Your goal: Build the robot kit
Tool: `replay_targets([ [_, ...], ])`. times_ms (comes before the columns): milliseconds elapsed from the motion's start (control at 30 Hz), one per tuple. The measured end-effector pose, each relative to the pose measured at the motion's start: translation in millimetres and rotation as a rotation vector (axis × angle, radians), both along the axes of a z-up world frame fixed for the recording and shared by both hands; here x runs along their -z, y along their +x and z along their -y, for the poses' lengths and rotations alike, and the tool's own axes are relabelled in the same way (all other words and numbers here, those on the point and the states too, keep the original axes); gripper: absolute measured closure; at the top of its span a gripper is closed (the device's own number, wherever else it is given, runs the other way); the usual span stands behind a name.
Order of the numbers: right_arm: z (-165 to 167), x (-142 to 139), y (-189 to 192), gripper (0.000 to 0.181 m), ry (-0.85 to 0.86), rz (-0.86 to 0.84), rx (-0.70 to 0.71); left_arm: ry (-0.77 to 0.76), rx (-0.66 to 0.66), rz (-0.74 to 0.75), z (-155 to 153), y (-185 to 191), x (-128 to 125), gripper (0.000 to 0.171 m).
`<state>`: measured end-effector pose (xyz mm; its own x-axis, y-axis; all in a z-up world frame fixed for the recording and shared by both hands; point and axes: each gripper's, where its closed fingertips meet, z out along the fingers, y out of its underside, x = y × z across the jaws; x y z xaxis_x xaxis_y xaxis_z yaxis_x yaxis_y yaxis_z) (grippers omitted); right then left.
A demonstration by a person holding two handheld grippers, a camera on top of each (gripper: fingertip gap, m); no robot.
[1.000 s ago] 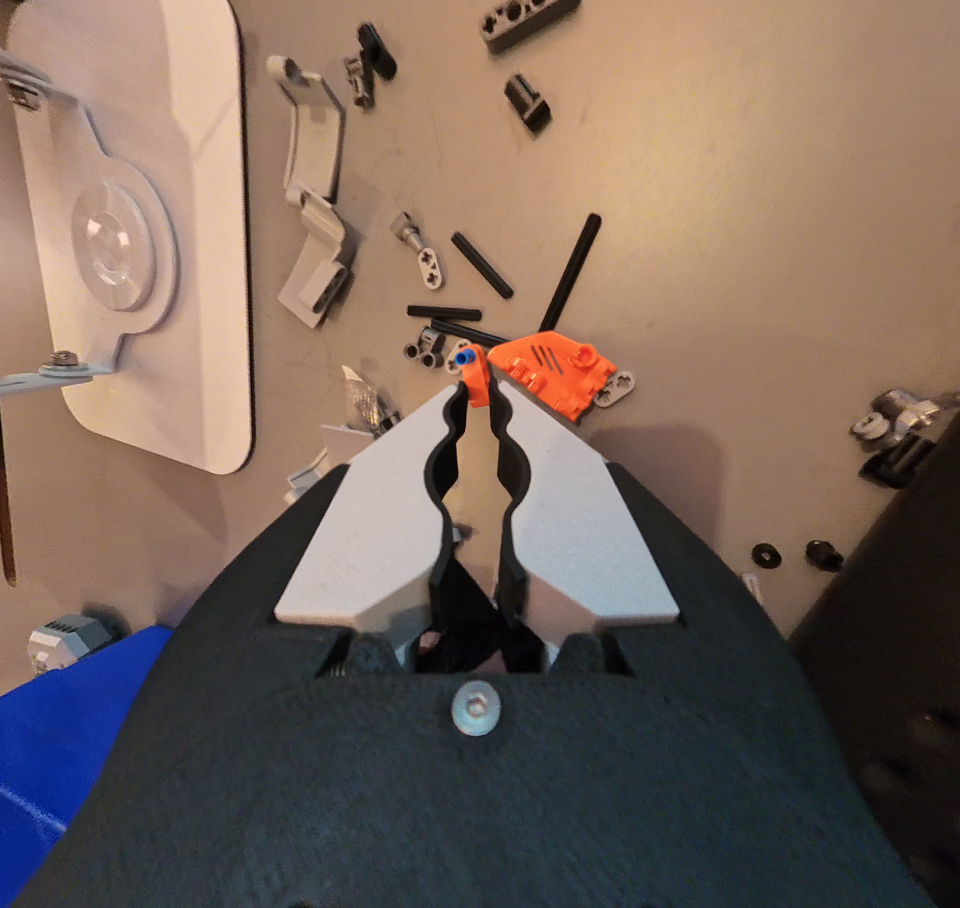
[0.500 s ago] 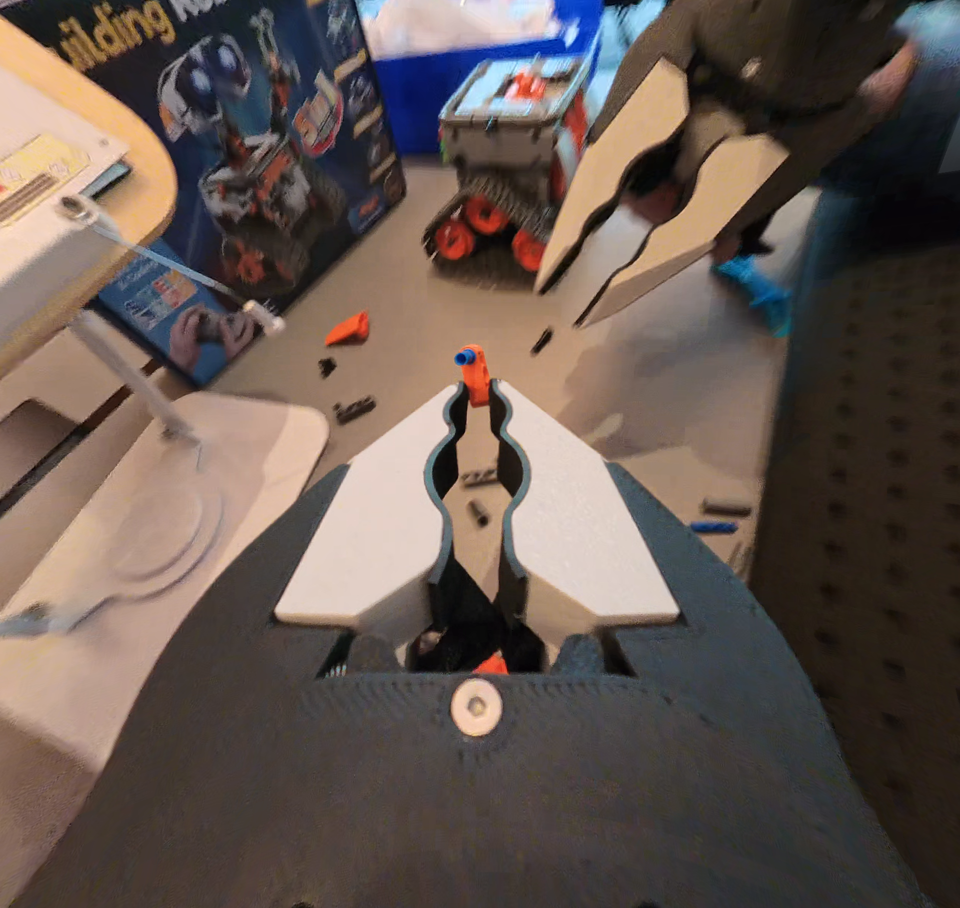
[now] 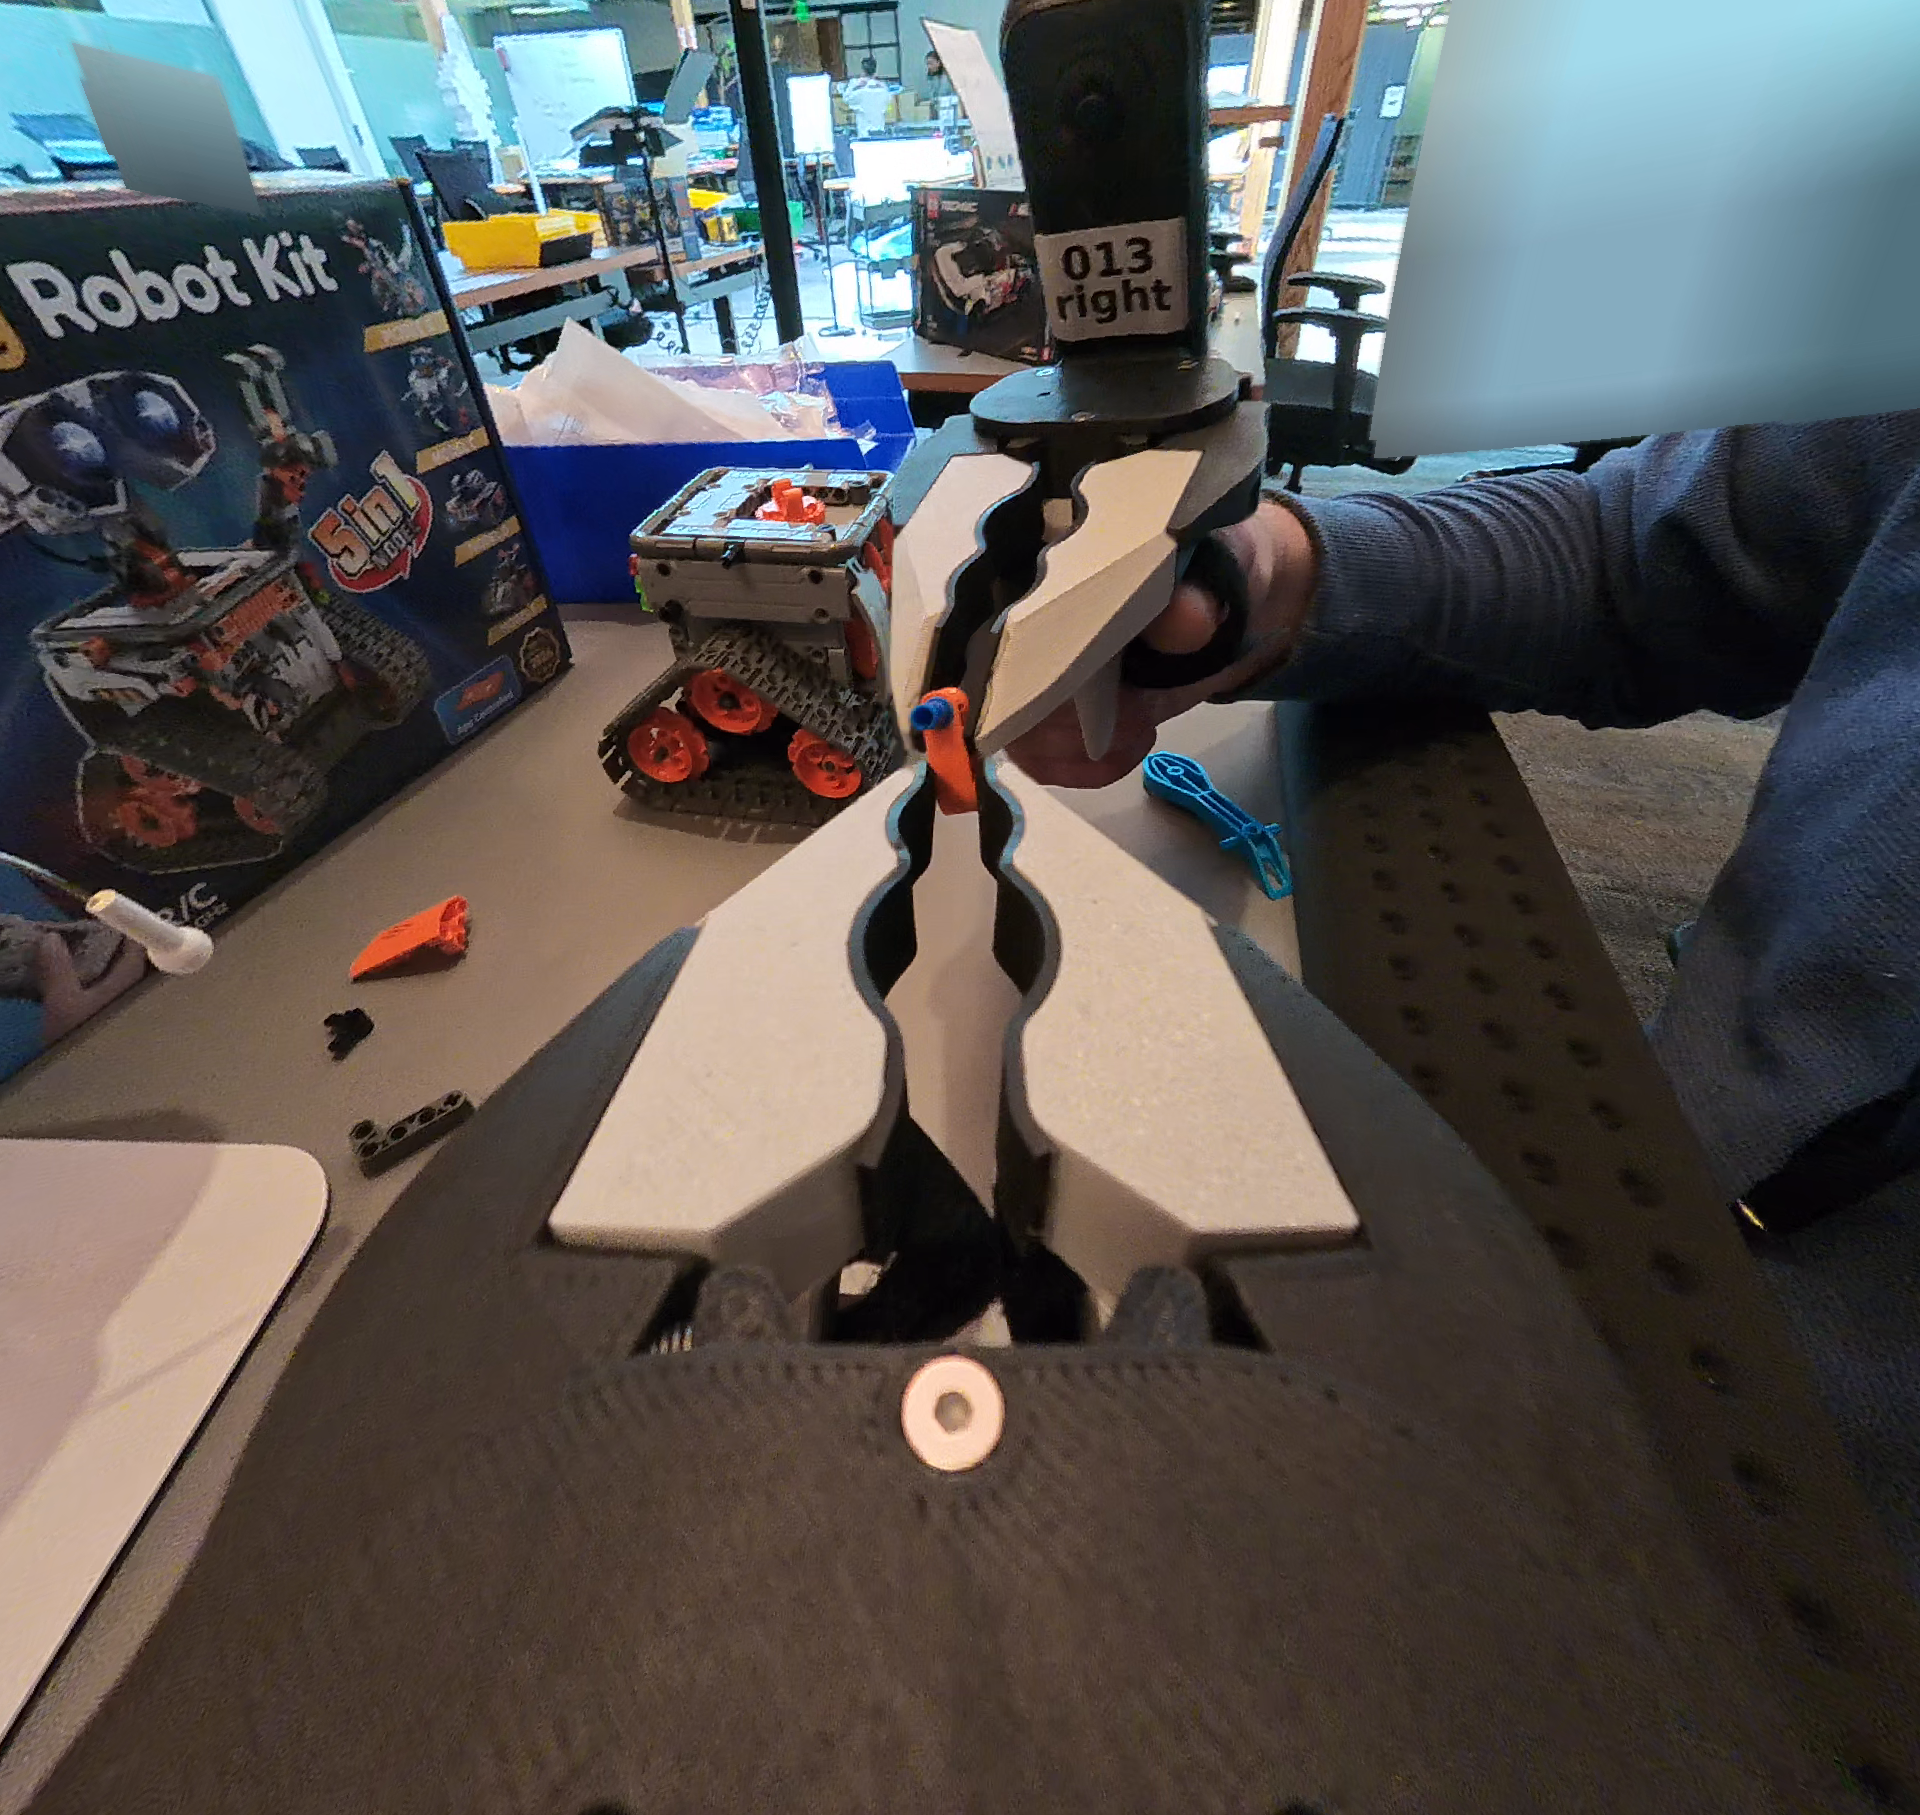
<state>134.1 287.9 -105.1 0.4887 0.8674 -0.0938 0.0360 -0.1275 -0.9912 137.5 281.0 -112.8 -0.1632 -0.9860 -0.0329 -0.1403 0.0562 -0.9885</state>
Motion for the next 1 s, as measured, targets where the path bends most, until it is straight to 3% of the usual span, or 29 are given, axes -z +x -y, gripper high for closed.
replay_targets([
  [133,2.1,-0.8,1.2,0.177,0.062,0.063,0.013,0.030,-0.010,0.013,-0.6,1.6,1.0,0.164],
  [300,0.8,3.7,10.8,0.177,0.131,0.183,0.049,0.062,-0.067,0.058,-14.3,-3.6,-11.0,0.148],
  [733,2.7,22.3,14.3,0.177,0.223,0.406,0.058,0.183,-0.028,-0.012,0.5,4.8,-2.0,0.156],
  [1000,9.9,26.7,9.7,0.177,0.253,0.445,0.019,0.210,0.005,-0.088,8.4,9.7,15.8,0.160],
])
